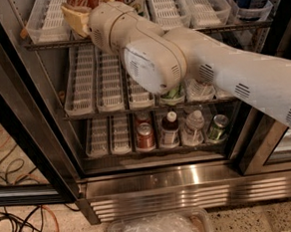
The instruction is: Pick coke can from top shelf of fridge
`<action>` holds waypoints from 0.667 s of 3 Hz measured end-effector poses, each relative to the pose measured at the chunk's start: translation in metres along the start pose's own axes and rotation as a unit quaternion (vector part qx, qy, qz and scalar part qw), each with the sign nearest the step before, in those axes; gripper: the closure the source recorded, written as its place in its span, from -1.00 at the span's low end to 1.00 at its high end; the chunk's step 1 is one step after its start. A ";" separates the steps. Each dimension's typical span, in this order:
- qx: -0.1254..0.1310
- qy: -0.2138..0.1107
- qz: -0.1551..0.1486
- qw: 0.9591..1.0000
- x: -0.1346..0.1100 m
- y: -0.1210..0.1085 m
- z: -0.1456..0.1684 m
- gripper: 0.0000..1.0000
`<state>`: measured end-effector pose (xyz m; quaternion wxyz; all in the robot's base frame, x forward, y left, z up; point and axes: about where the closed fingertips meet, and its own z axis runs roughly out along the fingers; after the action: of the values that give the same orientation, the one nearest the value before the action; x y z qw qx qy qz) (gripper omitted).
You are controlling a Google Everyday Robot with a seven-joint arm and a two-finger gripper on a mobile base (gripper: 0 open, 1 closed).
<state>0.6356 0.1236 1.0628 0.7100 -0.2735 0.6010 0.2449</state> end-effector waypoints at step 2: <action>-0.013 -0.002 -0.050 0.999 -0.011 0.012 -0.005 1.00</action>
Offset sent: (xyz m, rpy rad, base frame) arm -0.0089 -0.0067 0.0023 -0.0492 -0.0268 -0.0023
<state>0.6221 0.1285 1.0717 0.7192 -0.3120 0.5816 0.2173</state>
